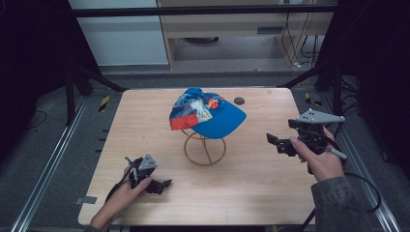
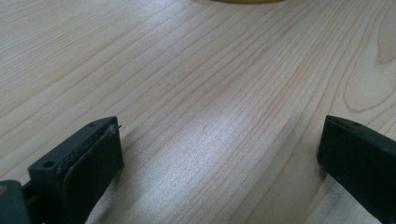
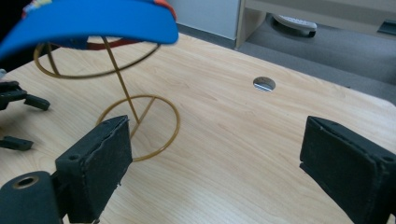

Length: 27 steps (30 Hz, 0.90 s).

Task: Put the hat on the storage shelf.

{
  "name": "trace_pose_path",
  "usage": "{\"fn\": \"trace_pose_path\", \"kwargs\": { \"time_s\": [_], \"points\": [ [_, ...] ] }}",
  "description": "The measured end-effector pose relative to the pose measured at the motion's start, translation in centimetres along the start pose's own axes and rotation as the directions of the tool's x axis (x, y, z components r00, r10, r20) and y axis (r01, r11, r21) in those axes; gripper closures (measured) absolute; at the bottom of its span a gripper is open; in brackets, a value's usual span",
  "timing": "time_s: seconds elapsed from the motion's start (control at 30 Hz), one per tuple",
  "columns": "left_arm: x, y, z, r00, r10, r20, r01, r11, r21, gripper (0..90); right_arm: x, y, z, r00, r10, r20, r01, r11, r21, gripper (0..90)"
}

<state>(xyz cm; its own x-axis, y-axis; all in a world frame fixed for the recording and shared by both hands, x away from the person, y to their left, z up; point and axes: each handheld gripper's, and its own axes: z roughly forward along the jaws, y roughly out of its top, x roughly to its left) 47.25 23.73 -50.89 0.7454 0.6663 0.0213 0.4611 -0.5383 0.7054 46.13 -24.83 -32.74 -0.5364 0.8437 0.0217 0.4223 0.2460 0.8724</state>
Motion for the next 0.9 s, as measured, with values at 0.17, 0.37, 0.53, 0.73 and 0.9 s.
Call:
{"fn": "trace_pose_path", "kwargs": {
  "time_s": [0.17,0.37,0.53,0.73,0.9],
  "points": [
    [0.0,0.0,0.0,1.0000,0.000,0.000,0.000,1.0000,0.000,0.0,-0.3,-1.9,1.3,0.9998,0.021,0.001,-0.021,0.999,0.024,9.6],
    [0.0,0.0,0.0,1.0000,0.000,0.000,0.000,1.0000,0.000,0.0,-0.1,-3.0,2.2,0.9997,0.024,-0.002,-0.024,0.999,0.043,9.9],
    [0.0,0.0,0.0,1.0000,0.001,0.000,-0.001,1.0000,0.000,0.0,0.2,-3.7,2.9,0.9999,0.009,-0.010,-0.009,0.998,0.056,10.0],
    [0.0,0.0,0.0,1.0000,0.002,0.000,-0.002,1.0000,0.000,0.0,0.8,-4.9,3.9,0.9997,-0.008,-0.024,0.010,0.997,0.079,10.2],
    [0.0,0.0,0.0,1.0000,0.002,0.000,-0.002,1.0000,0.000,0.0,1.3,-5.8,4.9,0.9995,-0.007,-0.032,0.010,0.995,0.098,10.8]
  ]
}}
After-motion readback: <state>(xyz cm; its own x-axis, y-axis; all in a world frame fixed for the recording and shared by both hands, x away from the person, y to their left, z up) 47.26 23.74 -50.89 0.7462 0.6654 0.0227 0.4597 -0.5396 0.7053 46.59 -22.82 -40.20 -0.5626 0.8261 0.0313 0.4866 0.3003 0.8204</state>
